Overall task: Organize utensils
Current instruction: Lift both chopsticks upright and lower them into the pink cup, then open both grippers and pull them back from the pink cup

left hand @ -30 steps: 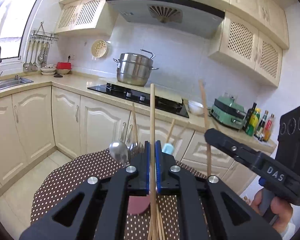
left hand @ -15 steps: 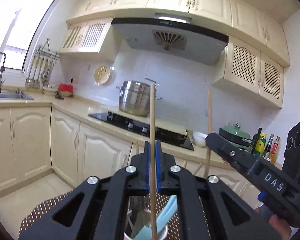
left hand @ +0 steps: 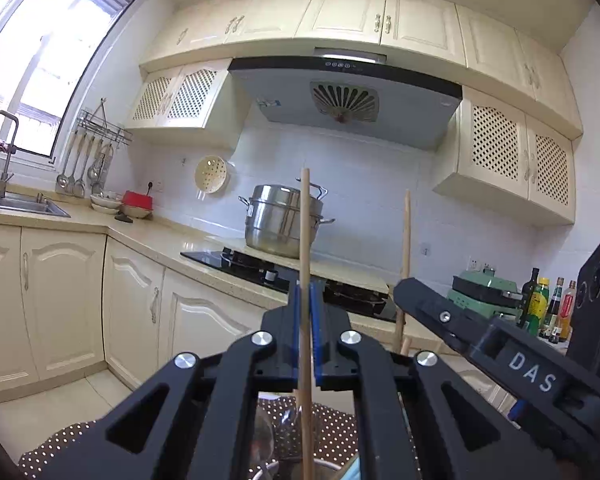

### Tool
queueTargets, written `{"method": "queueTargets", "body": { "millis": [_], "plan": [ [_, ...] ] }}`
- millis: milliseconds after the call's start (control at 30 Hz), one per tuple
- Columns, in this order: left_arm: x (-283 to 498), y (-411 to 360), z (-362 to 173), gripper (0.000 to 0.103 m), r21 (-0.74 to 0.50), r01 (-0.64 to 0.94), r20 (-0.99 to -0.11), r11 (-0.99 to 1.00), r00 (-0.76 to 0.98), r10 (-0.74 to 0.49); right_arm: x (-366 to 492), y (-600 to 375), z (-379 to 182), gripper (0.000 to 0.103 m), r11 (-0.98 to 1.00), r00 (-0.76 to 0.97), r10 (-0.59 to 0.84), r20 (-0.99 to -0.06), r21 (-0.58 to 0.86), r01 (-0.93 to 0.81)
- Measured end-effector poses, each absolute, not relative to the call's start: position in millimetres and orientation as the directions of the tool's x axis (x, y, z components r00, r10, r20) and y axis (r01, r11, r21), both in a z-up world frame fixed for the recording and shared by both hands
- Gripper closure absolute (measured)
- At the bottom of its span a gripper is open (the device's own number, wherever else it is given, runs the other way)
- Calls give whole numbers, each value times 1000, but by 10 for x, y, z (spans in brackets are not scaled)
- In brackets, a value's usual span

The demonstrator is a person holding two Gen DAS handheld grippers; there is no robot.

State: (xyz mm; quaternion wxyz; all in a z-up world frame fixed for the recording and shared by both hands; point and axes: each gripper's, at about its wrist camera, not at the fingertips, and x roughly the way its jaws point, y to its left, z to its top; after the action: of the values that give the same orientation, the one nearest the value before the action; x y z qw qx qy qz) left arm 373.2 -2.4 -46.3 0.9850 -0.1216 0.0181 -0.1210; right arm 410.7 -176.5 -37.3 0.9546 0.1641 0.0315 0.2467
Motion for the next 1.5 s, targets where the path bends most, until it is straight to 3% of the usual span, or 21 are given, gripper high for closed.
{"method": "queueTargets", "body": {
  "millis": [300,367,400,433,633,833,1167,1500],
  "plan": [
    [3544,40,-689,97,-231,249,-106,941,955,-278,4044,-1734,-561,97,822,865,502,-6,317,-474],
    [3504,84,-694,84,-241,248,-128,938,950,-284,4001,-1749,-586,97,821,864,503,-11,319,-474],
    [3487,109,-690,58,-252,250,-139,935,947,-291,3975,-1755,-598,97,821,863,505,-15,316,-475],
    [3463,143,-689,49,-267,253,-146,930,943,-299,3947,-1757,-608,97,823,863,505,-19,311,-475],
    [3231,284,-624,40,-266,230,-162,936,947,-279,3854,-1735,-674,97,837,866,498,-48,287,-466],
    [3080,355,-601,33,-232,165,-201,959,956,-213,3778,-1698,-755,97,846,867,491,-81,280,-453],
    [2964,285,-638,32,-107,125,-283,986,947,-151,3667,-1628,-855,96,865,869,476,-136,250,-434],
    [2826,387,-588,30,-122,100,-296,987,946,-133,3549,-1648,-883,92,881,881,446,-159,255,-399]
  ]
}}
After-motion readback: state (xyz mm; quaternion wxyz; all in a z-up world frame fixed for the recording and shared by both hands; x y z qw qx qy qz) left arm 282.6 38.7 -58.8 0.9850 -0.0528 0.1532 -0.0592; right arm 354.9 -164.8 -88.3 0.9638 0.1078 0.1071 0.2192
